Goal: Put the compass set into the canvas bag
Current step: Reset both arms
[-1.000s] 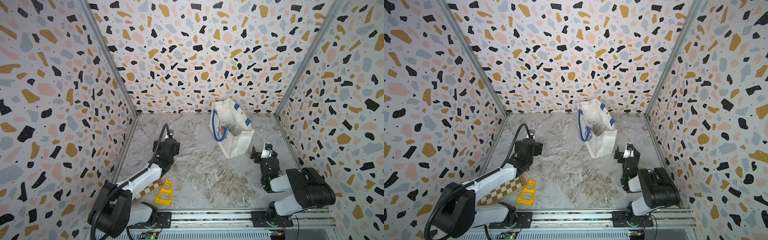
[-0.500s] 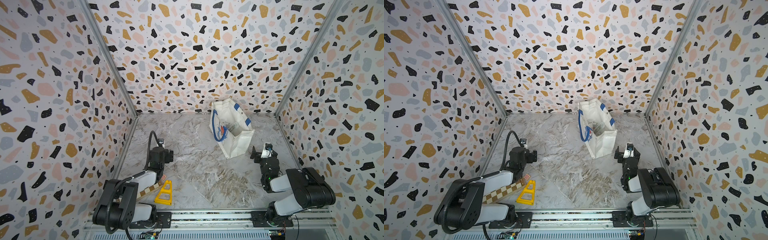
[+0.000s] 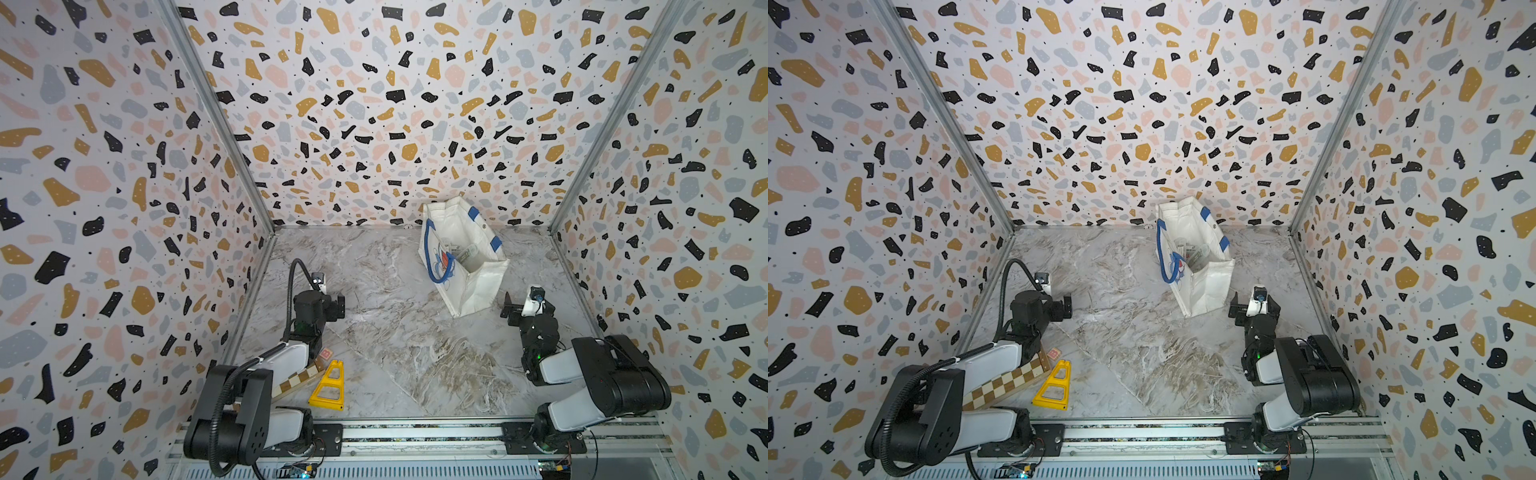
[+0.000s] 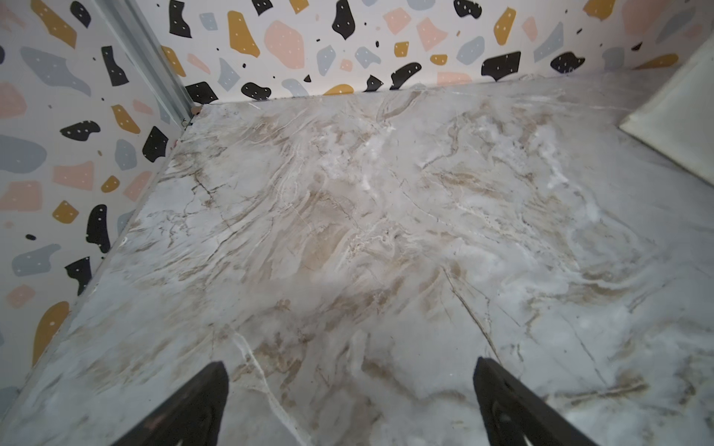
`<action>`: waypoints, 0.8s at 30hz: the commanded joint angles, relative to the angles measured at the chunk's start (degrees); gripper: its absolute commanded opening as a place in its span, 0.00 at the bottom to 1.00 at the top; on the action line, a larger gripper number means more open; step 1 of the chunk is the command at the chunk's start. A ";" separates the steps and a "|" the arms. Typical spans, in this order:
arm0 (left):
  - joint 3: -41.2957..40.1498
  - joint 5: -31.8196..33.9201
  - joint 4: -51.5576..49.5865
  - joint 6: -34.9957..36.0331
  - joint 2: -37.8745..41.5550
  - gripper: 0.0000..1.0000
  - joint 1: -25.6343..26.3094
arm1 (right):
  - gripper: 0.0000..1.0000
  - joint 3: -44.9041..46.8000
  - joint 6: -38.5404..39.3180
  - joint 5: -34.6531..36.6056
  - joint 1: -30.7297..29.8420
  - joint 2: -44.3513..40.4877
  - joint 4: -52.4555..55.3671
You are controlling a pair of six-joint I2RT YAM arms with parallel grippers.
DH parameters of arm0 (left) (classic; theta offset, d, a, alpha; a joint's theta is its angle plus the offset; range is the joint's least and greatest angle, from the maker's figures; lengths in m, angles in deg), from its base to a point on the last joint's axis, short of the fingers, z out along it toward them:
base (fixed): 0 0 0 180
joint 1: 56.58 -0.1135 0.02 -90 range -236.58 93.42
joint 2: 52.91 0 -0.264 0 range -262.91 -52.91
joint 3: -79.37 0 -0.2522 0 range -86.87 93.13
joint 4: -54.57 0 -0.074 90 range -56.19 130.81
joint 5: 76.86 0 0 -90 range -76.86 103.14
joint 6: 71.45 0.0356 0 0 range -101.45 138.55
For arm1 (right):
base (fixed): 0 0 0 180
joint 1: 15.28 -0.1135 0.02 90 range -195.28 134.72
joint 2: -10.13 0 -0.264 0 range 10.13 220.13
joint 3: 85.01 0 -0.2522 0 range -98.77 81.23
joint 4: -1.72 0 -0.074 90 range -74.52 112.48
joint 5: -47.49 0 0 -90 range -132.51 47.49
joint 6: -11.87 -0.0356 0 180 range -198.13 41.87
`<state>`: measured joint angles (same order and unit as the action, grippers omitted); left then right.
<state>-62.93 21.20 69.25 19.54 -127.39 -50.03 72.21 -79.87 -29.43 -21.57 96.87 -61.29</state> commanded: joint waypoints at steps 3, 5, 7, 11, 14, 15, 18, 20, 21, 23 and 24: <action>-6.05 3.07 16.61 4.99 -0.05 1.00 -0.71 | 0.99 -0.70 0.68 0.54 -0.29 -0.21 -1.80; -4.47 2.37 17.59 2.19 -4.89 1.00 -3.67 | 0.99 -0.65 0.73 0.54 -0.25 -0.24 -1.80; -2.47 0.60 17.45 1.74 -7.60 1.00 -4.68 | 0.99 -0.74 0.69 0.54 -0.27 -0.20 -1.81; -2.78 -0.40 15.97 1.23 -6.29 1.00 -5.49 | 0.99 -0.67 0.70 0.55 -0.30 -0.19 -1.81; -6.79 -4.33 21.95 3.05 -6.67 1.00 -5.38 | 0.99 -0.70 0.75 0.54 -0.29 -0.20 -1.82; -7.17 -5.28 25.35 3.67 -8.45 1.00 -5.38 | 0.99 -0.65 0.72 0.54 -0.31 -0.21 -1.84; -3.67 -1.97 18.55 1.62 -8.56 1.00 -5.75 | 0.99 -0.72 0.69 0.54 -0.31 -0.20 -1.89; -4.01 -1.83 20.23 1.49 -9.03 1.00 -5.76 | 0.99 -0.68 0.69 0.54 -0.31 -0.26 -1.89; -4.56 -1.77 21.56 1.40 -9.17 1.00 -5.84 | 0.99 -0.65 0.76 0.59 -0.31 -0.22 -1.89; -4.09 -1.73 18.89 1.32 -8.08 1.00 -5.84 | 0.99 -0.61 0.72 0.54 -0.26 -0.24 -1.95; -4.24 -1.53 19.42 1.30 -8.12 1.00 -5.84 | 0.99 -0.69 0.69 0.54 -0.32 -0.30 -1.89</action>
<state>-68.13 19.36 86.19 21.33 -136.26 -55.60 72.21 -79.67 -29.41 -21.63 96.85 -61.31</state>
